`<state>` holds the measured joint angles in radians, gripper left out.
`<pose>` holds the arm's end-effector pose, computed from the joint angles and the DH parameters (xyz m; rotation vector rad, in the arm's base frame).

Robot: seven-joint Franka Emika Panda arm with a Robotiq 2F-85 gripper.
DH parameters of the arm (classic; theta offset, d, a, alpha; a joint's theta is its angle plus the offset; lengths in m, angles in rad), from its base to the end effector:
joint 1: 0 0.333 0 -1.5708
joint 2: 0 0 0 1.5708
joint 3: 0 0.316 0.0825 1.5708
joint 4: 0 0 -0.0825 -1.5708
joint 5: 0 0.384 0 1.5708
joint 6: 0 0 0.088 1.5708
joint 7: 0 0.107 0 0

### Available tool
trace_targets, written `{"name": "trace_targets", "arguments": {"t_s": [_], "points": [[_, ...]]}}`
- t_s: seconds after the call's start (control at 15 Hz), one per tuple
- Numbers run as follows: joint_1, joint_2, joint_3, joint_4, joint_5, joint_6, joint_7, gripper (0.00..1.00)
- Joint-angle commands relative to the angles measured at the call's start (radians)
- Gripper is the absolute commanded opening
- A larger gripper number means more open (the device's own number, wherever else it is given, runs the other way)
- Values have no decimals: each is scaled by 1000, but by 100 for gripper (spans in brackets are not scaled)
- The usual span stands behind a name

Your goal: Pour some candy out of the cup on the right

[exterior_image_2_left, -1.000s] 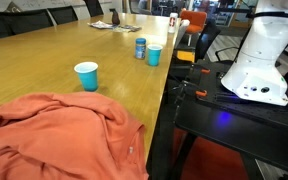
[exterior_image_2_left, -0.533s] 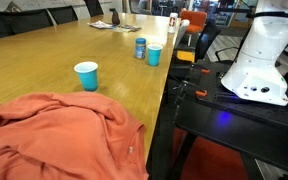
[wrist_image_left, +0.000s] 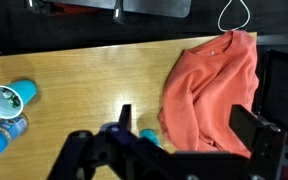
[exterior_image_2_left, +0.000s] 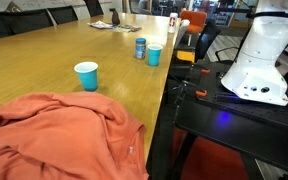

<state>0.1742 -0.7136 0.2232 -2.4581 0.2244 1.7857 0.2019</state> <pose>0.3069 0.1612 0.5305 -3.0574 -0.1527 -0.0161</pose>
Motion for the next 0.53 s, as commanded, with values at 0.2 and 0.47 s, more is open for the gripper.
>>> {"name": "trace_targets", "arguments": {"t_s": [0.2,0.47], "points": [[-90,-12,14,-26,-97,86,103,100],[-134,-7,-3,-47,-133,138,148,100]]}}
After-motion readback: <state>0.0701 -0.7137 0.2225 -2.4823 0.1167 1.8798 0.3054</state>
